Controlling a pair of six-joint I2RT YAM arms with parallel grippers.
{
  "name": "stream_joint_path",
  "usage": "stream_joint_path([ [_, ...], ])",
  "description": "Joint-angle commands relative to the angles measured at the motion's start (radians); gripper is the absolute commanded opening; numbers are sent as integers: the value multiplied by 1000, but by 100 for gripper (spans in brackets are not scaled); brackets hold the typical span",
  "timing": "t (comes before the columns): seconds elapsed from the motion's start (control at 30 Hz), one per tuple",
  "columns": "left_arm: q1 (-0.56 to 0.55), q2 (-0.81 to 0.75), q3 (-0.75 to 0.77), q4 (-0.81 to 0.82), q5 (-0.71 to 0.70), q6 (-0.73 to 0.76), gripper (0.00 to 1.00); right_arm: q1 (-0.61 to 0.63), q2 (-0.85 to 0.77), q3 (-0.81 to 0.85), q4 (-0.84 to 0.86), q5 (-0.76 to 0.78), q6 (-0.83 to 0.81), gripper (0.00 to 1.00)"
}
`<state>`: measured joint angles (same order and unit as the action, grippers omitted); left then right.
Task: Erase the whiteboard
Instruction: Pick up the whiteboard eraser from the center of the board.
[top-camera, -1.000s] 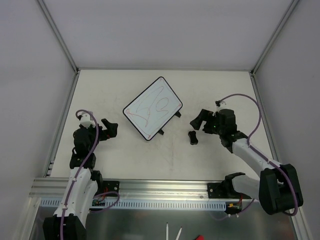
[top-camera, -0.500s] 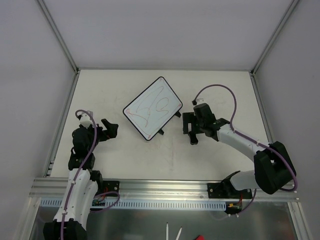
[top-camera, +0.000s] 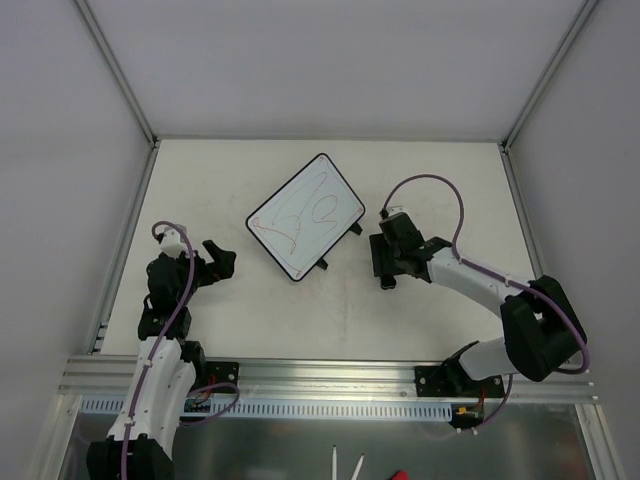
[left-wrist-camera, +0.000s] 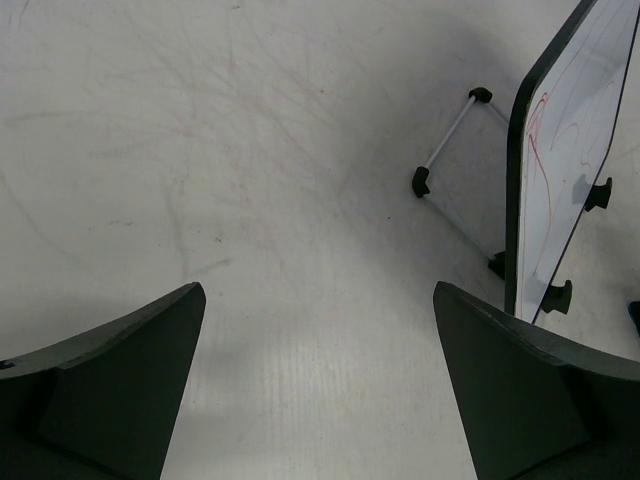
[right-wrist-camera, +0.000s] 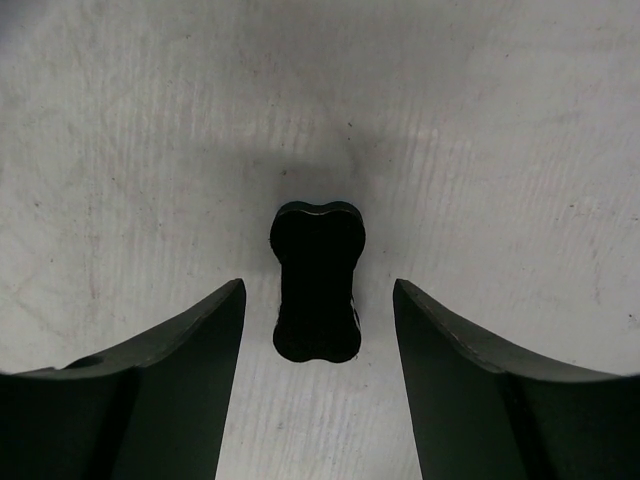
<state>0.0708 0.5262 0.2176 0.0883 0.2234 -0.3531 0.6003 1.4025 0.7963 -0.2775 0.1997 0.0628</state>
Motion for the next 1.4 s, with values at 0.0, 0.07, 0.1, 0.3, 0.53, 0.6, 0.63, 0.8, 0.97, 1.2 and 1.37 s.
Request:
stream_joint_path([
  [0.0,-9,8,8,11,-19,-15,99,6,38,3,-9,10,-17,64],
  [0.07,-9,5,5,11,-21,-17,99,6,55,4,-9,4,-18,63],
  [0.1,-9,1,5,11,-21,-17,99,7,58,4,-11,4,-18,63],
  [0.3,-9,-5,2,13,-27,-17,99,7,82,4,-9,3,-12,62],
  [0.53,-9,0,2,14,-29,-18,99,10,104,11,-9,1,-4,49],
  [0.6,-9,0,2,13,-30,-18,99,12,115,14,-9,1,-4,49],
  [0.63,-9,3,3,13,-29,-20,99,12,116,15,-9,1,-6,49],
  [0.8,-9,5,2,14,-29,-20,99,21,115,17,-9,18,-6,49],
  [0.97,-9,6,2,16,-27,-20,99,39,107,24,-11,47,-15,49],
  [1.2,-9,12,3,18,-29,-20,99,49,110,32,-15,66,-21,45],
  [1.37,-9,14,3,19,-27,-20,99,59,105,38,-25,98,-26,45],
])
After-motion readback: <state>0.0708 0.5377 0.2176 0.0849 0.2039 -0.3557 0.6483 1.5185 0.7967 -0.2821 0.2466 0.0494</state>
